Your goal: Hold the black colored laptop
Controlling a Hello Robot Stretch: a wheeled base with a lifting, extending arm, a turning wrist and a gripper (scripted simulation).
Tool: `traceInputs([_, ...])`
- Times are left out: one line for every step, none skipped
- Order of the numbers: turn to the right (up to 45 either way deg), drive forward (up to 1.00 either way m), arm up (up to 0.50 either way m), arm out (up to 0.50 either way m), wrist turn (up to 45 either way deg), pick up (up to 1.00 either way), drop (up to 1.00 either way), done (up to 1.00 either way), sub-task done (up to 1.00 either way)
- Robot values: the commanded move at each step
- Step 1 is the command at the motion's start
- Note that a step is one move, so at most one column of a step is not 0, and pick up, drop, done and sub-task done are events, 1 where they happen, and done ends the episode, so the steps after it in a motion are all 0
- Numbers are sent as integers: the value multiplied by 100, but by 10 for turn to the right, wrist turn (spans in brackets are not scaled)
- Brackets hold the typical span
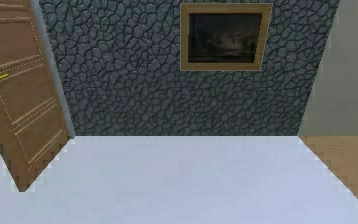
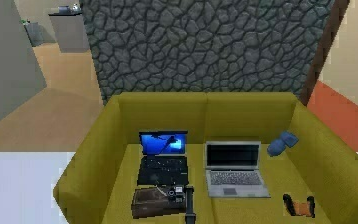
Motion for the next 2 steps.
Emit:
traceInputs([0,0,10,0,0,0,0,0,0])
traceInputs([0,0,0,0,0,0,0,100,0])
